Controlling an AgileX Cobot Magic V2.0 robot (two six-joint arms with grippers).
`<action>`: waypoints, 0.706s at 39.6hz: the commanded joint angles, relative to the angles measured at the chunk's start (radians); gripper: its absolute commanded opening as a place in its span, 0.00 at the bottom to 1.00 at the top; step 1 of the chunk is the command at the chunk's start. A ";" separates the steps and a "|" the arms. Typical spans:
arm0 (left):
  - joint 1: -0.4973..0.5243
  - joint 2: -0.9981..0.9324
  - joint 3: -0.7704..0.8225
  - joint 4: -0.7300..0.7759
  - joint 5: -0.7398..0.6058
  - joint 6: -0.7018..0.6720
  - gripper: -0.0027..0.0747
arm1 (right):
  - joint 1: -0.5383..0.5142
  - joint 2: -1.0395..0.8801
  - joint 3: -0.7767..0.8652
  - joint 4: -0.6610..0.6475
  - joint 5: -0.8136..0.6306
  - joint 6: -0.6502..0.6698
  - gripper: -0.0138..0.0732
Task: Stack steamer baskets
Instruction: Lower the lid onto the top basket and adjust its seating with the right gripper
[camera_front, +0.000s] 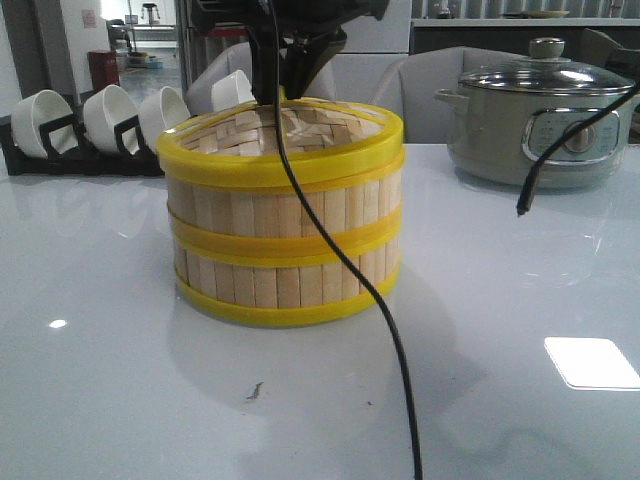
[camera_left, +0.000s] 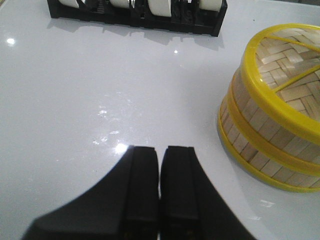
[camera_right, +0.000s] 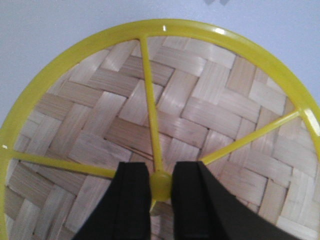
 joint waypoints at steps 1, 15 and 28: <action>-0.008 -0.007 -0.028 -0.002 -0.075 -0.006 0.16 | -0.005 -0.062 -0.036 -0.004 -0.034 -0.010 0.42; -0.008 -0.007 -0.028 -0.002 -0.075 -0.006 0.16 | -0.005 -0.069 -0.036 -0.004 -0.031 -0.010 0.46; -0.008 -0.007 -0.028 -0.002 -0.075 -0.006 0.16 | -0.016 -0.116 -0.036 -0.004 -0.042 -0.010 0.46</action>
